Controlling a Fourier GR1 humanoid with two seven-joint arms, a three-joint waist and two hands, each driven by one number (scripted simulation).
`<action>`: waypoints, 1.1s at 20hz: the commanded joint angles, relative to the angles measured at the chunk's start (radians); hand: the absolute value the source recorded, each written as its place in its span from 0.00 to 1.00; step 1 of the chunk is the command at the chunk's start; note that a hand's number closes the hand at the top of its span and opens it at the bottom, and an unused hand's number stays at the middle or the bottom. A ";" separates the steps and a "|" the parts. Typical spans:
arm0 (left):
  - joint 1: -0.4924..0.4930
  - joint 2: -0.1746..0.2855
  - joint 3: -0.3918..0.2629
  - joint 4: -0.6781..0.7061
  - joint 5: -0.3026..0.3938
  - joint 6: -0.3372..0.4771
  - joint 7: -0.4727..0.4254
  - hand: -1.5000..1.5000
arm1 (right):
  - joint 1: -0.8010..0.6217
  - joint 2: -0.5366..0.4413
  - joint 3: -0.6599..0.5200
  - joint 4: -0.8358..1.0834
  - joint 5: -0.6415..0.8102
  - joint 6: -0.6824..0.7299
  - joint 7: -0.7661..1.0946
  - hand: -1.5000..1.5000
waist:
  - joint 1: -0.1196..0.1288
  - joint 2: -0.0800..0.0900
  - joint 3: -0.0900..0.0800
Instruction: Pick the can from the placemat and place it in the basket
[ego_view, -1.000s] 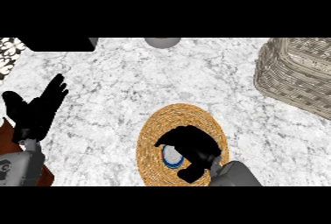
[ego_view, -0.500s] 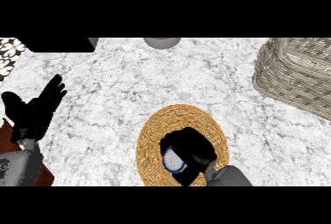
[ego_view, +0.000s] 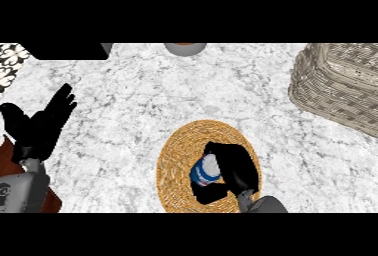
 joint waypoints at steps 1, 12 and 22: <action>-0.078 0.004 0.013 0.092 -0.005 0.000 -0.014 0.50 | 0.029 0.000 0.009 -0.025 -0.033 -0.037 0.057 1.00 | -0.004 0.009 0.001; -0.003 -0.012 -0.016 -0.038 -0.016 0.017 0.050 0.50 | 0.068 0.000 0.166 -0.533 -0.060 -0.318 0.181 1.00 | -0.010 0.001 0.001; 0.042 -0.031 -0.009 -0.006 -0.013 -0.004 -0.046 0.50 | -0.224 -0.008 -0.111 -0.699 0.002 -0.019 0.478 1.00 | -0.001 0.007 0.001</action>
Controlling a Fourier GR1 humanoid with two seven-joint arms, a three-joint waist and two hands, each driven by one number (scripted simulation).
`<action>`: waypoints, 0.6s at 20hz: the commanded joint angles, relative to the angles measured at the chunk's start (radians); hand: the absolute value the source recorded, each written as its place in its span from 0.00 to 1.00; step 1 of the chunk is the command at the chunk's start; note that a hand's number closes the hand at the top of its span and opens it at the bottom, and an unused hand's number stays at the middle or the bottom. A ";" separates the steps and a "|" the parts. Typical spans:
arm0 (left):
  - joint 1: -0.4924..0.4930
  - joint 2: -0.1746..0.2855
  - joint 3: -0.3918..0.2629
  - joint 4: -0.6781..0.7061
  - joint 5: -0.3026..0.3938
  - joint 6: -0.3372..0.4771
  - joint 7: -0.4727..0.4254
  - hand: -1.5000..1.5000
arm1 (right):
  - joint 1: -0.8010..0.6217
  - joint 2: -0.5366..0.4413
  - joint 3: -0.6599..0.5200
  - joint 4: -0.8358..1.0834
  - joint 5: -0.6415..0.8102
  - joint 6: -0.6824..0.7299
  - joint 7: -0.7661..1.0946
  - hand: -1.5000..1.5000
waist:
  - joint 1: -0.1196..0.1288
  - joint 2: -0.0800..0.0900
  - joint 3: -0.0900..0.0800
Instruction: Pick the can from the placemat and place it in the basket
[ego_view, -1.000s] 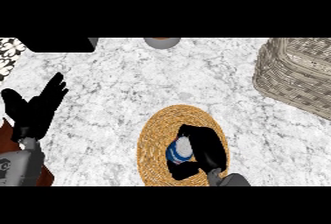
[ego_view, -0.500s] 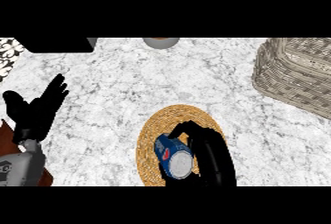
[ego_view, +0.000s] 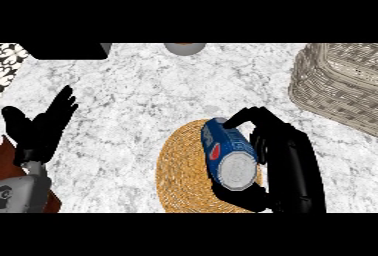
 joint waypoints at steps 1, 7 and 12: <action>-0.012 0.033 0.034 0.075 0.018 -0.045 -0.060 0.50 | -0.119 0.002 -0.073 -0.027 0.040 0.090 0.100 1.00 | 0.001 0.002 0.000; -0.005 0.004 0.003 -0.011 0.005 -0.015 0.016 0.50 | -0.350 -0.010 -0.289 0.123 0.014 0.129 0.086 1.00 | 0.007 0.002 0.000; -0.042 0.001 0.011 0.001 0.006 0.003 0.041 0.50 | -0.482 -0.079 -0.434 0.182 -0.015 0.166 0.110 1.00 | 0.006 0.001 0.000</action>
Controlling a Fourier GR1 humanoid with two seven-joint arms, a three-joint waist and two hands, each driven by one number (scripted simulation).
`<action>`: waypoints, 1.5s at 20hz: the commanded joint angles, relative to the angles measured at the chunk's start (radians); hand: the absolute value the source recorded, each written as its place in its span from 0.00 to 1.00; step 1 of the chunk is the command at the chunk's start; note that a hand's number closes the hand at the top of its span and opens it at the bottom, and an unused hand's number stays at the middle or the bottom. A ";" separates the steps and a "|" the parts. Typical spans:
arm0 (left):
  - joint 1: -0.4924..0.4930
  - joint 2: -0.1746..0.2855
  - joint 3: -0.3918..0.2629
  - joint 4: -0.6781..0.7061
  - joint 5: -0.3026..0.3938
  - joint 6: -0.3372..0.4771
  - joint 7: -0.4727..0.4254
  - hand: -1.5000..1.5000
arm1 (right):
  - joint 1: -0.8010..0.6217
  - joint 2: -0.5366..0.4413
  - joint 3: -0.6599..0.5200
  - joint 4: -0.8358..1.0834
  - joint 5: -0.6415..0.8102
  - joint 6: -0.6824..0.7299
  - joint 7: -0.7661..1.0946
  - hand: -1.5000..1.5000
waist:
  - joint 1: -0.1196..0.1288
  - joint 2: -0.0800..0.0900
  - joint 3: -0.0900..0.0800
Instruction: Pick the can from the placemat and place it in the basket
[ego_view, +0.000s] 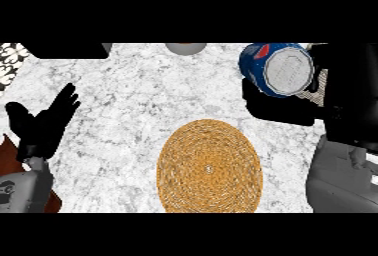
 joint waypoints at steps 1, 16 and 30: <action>-0.054 0.012 0.016 0.088 -0.007 -0.005 -0.045 0.50 | -0.087 -0.045 -0.105 0.145 0.015 -0.053 -0.051 1.00 | -0.001 0.004 0.000; 0.017 0.013 0.026 0.033 0.011 -0.027 -0.043 0.50 | -0.055 -0.352 -0.406 0.491 -0.122 -0.098 -0.372 1.00 | -0.001 0.001 0.001; 0.008 -0.008 0.013 0.012 -0.013 0.004 -0.029 0.50 | 0.007 -0.395 -0.544 0.837 -0.109 -0.460 -0.588 1.00 | 0.007 0.007 0.001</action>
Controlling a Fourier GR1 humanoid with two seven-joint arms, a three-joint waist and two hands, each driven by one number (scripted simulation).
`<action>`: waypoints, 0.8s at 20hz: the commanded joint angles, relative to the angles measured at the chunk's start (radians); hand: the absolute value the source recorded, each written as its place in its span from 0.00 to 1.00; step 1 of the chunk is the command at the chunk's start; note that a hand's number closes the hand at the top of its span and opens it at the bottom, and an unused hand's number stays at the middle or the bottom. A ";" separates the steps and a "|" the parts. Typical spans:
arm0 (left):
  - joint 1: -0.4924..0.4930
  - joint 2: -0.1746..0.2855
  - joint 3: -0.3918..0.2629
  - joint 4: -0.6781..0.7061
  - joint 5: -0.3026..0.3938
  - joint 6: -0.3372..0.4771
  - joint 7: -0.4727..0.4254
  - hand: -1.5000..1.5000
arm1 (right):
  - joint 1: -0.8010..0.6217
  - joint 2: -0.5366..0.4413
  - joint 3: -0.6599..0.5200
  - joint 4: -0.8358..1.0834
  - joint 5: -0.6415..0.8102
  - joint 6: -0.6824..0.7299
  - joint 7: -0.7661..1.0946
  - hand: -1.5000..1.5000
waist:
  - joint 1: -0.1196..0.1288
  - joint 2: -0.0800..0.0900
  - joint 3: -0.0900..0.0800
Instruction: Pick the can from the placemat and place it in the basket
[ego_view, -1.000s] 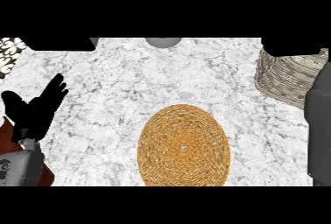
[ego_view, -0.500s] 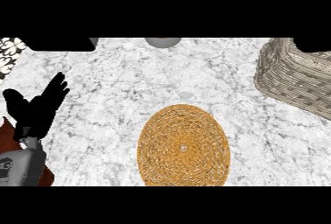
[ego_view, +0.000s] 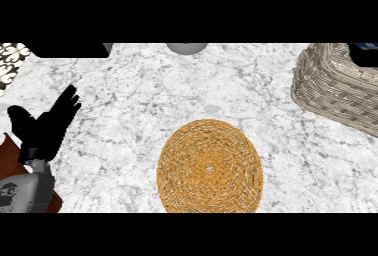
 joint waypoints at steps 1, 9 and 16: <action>0.001 0.007 0.002 0.004 -0.010 0.002 -0.014 0.50 | -0.007 -0.016 -0.086 0.085 0.007 -0.128 0.029 0.00 | 0.002 0.001 0.000; -0.017 -0.002 0.000 0.002 -0.006 0.006 0.014 0.50 | -0.141 -0.076 -0.072 0.430 -0.075 -0.158 -0.213 0.00 | 0.010 0.001 0.000; -0.063 -0.003 0.003 0.015 -0.003 0.017 0.046 0.50 | -0.166 -0.121 -0.198 0.391 -0.222 -0.177 -0.210 0.00 | -0.002 -0.001 0.000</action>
